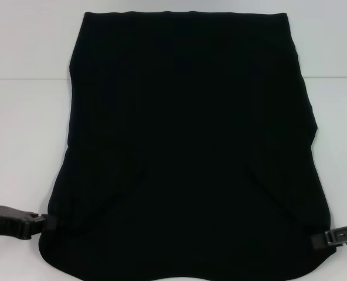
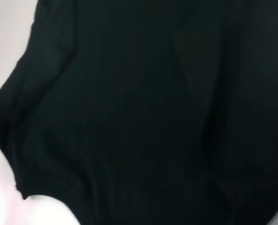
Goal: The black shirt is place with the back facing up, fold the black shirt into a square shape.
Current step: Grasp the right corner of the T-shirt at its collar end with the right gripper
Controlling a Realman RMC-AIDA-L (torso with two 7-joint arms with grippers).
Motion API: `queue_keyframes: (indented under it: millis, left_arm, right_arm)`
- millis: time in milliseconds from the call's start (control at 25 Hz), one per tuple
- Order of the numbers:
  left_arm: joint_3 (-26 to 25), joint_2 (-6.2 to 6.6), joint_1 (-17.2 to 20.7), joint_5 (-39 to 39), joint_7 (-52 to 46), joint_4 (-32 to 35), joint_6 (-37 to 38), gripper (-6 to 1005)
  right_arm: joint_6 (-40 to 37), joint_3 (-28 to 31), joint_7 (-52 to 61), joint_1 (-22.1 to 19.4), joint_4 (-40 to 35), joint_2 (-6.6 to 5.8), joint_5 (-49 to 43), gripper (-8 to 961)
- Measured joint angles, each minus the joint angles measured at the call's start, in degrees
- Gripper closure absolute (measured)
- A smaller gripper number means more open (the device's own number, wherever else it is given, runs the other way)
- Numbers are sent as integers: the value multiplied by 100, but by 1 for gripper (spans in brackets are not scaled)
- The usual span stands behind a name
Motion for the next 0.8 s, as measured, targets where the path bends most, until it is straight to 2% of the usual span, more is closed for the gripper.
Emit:
queue_keyframes:
  millis: [160, 360, 800]
  left_arm:
    - [0, 13, -3, 0, 0, -16, -37, 937]
    - [0, 32, -14, 0, -1, -75, -55, 932]
    - [0, 36, -29, 0, -1, -83, -68, 920]
  right_arm:
    - [-65, 1, 8, 81, -38, 76, -2, 164]
    - [-49, 90, 16, 99, -60, 94, 13, 163]
    - [58, 51, -7, 58, -126, 103, 0, 373]
